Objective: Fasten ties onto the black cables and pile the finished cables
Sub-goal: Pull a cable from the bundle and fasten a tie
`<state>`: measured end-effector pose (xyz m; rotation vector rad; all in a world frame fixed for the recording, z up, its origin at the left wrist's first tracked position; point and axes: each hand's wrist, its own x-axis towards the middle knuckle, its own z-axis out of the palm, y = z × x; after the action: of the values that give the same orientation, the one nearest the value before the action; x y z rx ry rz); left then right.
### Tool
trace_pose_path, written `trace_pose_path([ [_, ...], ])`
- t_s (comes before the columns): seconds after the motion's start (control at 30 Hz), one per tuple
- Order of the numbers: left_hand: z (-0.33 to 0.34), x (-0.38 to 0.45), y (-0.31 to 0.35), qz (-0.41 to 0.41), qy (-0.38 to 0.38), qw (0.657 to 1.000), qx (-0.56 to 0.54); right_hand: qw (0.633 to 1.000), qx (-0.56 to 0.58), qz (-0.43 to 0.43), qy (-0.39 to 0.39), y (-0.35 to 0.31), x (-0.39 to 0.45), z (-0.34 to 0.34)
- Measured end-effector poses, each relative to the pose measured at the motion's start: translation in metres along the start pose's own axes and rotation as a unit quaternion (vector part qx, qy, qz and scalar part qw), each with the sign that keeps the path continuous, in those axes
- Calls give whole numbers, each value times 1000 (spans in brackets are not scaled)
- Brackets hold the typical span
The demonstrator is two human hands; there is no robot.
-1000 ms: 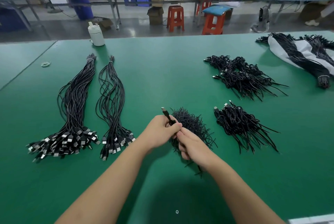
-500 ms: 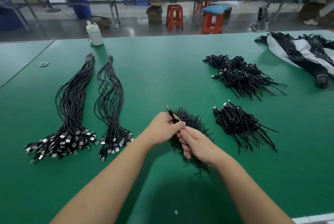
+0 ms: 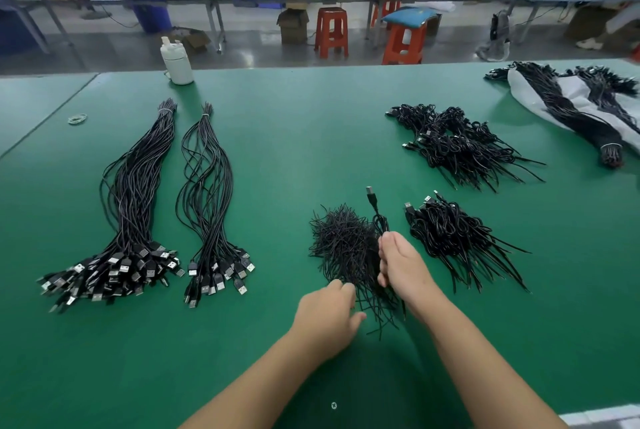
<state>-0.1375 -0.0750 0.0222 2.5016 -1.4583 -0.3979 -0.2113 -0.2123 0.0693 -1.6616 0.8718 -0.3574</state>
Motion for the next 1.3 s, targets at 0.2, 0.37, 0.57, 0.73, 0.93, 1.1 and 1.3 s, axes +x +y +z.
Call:
trace_pose_path([
  [0.2, 3, -5, 4, 20, -6, 1000, 16, 996, -81, -42, 21, 6, -1, -3],
  [0.37, -15, -6, -1, 34, -8, 995, 98, 993, -89, -68, 45, 11, 1, -3],
  [0.57, -46, -6, -32, 57, 53, 995, 69, 989, -105, -91, 47, 6, -4, 0],
  [0.73, -67, -4, -40, -38, 164, 976, -135, 986, -79, -144, -3, -5, -15, 13],
  [0.93, -83, -6, -20, -47, 240, 917, -316, 967, -123, -218, -54, -11, -26, 32],
  [1.1, -81, -9, -23, -28, 230, 922, -309, 971, -128, -181, -94, -12, -26, 36],
  [1.3, -80, -11, -21, 6, 201, 940, -274, 986, -59, -132, -77, -15, -26, 36],
])
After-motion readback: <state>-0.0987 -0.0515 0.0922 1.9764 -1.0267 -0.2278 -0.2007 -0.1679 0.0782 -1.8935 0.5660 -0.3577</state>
